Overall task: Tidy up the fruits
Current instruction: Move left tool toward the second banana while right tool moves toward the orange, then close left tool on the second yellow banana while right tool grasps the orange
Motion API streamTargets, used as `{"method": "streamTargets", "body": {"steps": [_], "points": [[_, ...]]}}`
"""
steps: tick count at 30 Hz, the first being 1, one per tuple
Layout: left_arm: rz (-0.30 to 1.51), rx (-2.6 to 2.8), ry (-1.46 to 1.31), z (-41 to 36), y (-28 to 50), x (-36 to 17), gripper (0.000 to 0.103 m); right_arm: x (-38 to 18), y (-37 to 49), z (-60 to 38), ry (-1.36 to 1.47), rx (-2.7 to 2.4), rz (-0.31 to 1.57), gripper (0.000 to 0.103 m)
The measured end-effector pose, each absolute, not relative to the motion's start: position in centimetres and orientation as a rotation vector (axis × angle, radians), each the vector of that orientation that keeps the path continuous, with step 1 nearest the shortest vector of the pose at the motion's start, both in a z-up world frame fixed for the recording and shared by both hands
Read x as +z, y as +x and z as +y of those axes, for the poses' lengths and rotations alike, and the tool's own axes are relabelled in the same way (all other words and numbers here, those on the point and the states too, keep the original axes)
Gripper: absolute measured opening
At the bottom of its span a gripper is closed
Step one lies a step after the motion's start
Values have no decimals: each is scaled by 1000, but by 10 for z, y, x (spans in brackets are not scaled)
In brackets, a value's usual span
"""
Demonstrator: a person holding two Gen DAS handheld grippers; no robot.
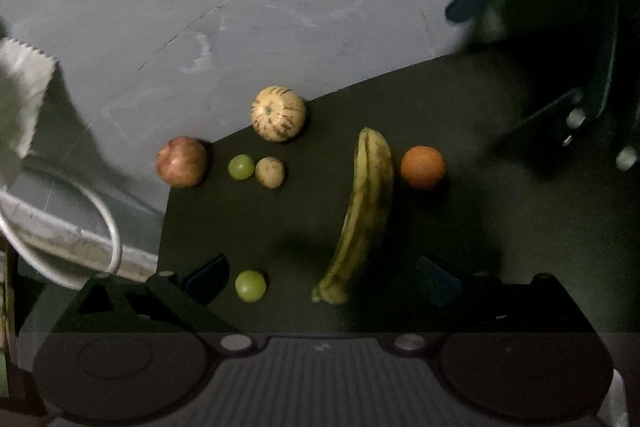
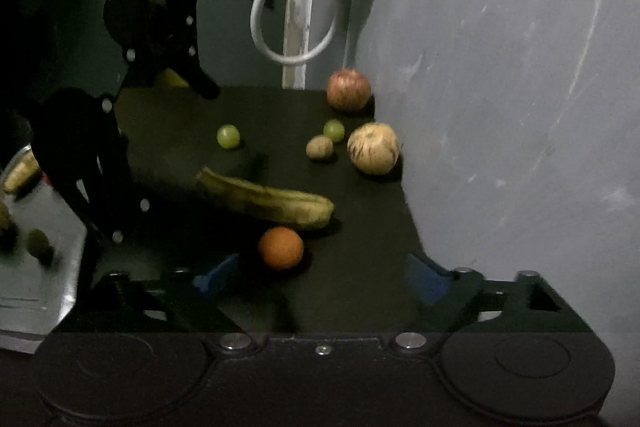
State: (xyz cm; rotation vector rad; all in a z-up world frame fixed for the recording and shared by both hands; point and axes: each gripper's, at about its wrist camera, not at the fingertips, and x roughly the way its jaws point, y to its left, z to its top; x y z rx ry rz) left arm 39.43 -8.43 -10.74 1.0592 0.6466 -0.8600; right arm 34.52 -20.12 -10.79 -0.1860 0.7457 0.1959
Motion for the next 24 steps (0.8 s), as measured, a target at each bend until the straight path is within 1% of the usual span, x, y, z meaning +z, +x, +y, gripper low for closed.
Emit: {"method": "streamTargets", "body": {"steps": [5, 6, 7, 8, 9, 10, 12, 14, 16, 18, 19, 20, 21, 23, 24], "points": [[667, -892, 1085, -94, 407, -123, 91, -120, 356, -197, -177, 247, 746, 74], [671, -905, 1094, -94, 407, -124, 90, -122, 358, -196, -181, 256, 748, 71], [676, -923, 1111, -96, 409, -127, 86, -123, 359, -194, -187, 264, 750, 69], [679, -939, 1130, -97, 409, -130, 80, -124, 361, -192, -195, 271, 755, 65], [683, -956, 1149, -99, 409, -133, 77, -125, 363, -191, -202, 278, 760, 61], [688, -972, 1166, -99, 408, -135, 75, -126, 364, -190, -207, 283, 761, 59], [680, -995, 1168, -100, 408, -136, 74, -126, 365, -191, -198, 293, 766, 55], [696, -1013, 1160, -102, 411, -136, 68, -127, 367, -192, -187, 301, 771, 53], [704, -1021, 1151, -102, 413, -135, 65, -127, 368, -192, -184, 311, 770, 51], [708, -1029, 1143, -103, 415, -135, 64, -128, 371, -191, -180, 324, 772, 44], [714, -1038, 1137, -103, 416, -134, 60, -129, 372, -191, -179, 328, 774, 42], [720, -1048, 1132, -103, 415, -133, 55, -129, 372, -191, -178, 329, 777, 37], [724, -1056, 1129, -102, 415, -133, 53, -129, 371, -190, -175, 329, 779, 35], [738, -1074, 1118, -101, 414, -133, 40, -128, 370, -192, -165, 327, 781, 35], [751, -1082, 1105, -100, 413, -132, 38, -128, 370, -193, -159, 326, 784, 35]]}}
